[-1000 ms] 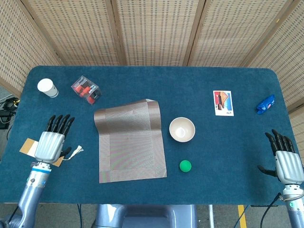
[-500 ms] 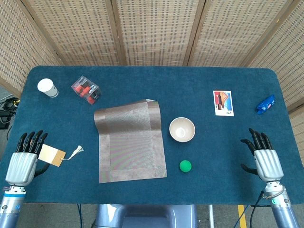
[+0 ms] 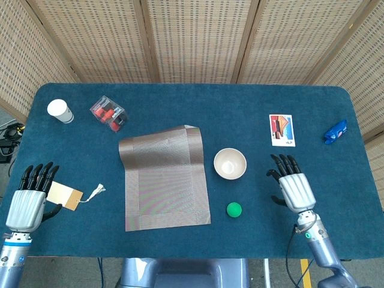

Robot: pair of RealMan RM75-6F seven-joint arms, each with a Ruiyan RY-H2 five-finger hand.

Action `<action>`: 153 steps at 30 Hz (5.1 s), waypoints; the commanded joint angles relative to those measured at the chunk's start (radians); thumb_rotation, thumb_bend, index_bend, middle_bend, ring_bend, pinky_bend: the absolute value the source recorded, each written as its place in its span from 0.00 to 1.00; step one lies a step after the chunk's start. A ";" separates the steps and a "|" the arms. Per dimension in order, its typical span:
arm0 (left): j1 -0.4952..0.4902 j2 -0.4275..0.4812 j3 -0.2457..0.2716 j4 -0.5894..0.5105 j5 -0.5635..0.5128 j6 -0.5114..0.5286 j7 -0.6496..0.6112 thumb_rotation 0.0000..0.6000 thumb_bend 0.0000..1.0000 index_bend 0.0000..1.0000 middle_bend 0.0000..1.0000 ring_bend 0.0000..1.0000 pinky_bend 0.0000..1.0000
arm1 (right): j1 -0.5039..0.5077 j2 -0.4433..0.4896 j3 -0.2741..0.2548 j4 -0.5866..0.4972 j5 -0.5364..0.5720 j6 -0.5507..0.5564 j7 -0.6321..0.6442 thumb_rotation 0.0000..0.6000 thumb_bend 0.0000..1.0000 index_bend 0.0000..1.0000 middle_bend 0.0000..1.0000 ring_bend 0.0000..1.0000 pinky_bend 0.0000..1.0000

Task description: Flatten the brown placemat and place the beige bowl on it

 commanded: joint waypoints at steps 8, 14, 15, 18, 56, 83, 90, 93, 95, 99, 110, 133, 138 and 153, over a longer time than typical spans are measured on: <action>0.001 -0.005 -0.025 0.019 -0.011 -0.033 -0.021 1.00 0.17 0.04 0.00 0.00 0.00 | 0.100 -0.132 0.031 0.047 0.055 -0.087 -0.052 1.00 0.26 0.44 0.15 0.01 0.13; 0.001 -0.006 -0.035 0.028 -0.018 -0.053 -0.033 1.00 0.17 0.04 0.00 0.00 0.00 | 0.143 -0.190 0.036 0.099 0.083 -0.130 -0.063 1.00 0.26 0.46 0.16 0.01 0.14; 0.002 -0.006 -0.037 0.029 -0.020 -0.055 -0.036 1.00 0.17 0.04 0.00 0.00 0.00 | 0.149 -0.197 0.037 0.108 0.088 -0.136 -0.064 1.00 0.26 0.46 0.16 0.01 0.14; 0.002 -0.006 -0.041 0.032 -0.023 -0.062 -0.039 1.00 0.17 0.04 0.00 0.00 0.00 | 0.164 -0.216 0.040 0.135 0.100 -0.150 -0.065 1.00 0.26 0.46 0.16 0.01 0.14; 0.009 -0.010 -0.070 0.040 -0.024 -0.088 -0.058 1.00 0.17 0.05 0.00 0.00 0.00 | 0.239 -0.349 0.019 0.320 0.110 -0.158 0.017 1.00 0.45 0.64 0.29 0.05 0.17; 0.011 -0.017 -0.079 0.046 -0.022 -0.093 -0.057 1.00 0.17 0.06 0.00 0.00 0.00 | 0.230 -0.345 0.016 0.306 0.119 -0.124 0.011 1.00 0.38 0.73 0.37 0.12 0.20; 0.011 -0.017 -0.081 0.047 -0.024 -0.097 -0.059 1.00 0.17 0.06 0.00 0.00 0.00 | 0.231 -0.354 0.015 0.312 0.116 -0.114 0.006 1.00 0.39 0.68 0.34 0.12 0.20; 0.011 -0.017 -0.082 0.047 -0.025 -0.099 -0.059 1.00 0.17 0.06 0.00 0.00 0.00 | 0.233 -0.353 0.015 0.309 0.117 -0.116 0.000 1.00 0.39 0.66 0.33 0.12 0.20; 0.011 -0.017 -0.082 0.047 -0.026 -0.100 -0.059 1.00 0.17 0.06 0.00 0.00 0.00 | 0.234 -0.355 0.016 0.309 0.121 -0.119 -0.004 1.00 0.40 0.65 0.32 0.12 0.20; 0.012 -0.016 -0.083 0.045 -0.025 -0.098 -0.060 1.00 0.17 0.06 0.00 0.00 0.00 | 0.235 -0.362 0.015 0.321 0.124 -0.121 -0.007 1.00 0.48 0.63 0.32 0.12 0.20; 0.011 -0.016 -0.084 0.045 -0.025 -0.101 -0.061 1.00 0.17 0.06 0.00 0.00 0.00 | 0.232 -0.372 0.011 0.337 0.117 -0.107 0.000 1.00 0.54 0.68 0.34 0.12 0.22; 0.013 -0.015 -0.083 0.037 -0.020 -0.099 -0.052 1.00 0.17 0.06 0.00 0.00 0.00 | 0.183 -0.166 0.107 0.362 0.234 -0.077 -0.040 1.00 0.54 0.68 0.34 0.12 0.22; 0.012 -0.017 -0.080 0.033 -0.020 -0.103 -0.045 1.00 0.17 0.06 0.00 0.00 0.00 | 0.177 -0.151 0.106 0.396 0.274 -0.116 -0.055 1.00 0.52 0.67 0.34 0.12 0.22; 0.016 -0.013 -0.080 0.026 -0.013 -0.095 -0.044 1.00 0.17 0.06 0.00 0.00 0.00 | 0.171 -0.136 0.101 0.402 0.352 -0.177 -0.122 1.00 0.43 0.62 0.30 0.11 0.22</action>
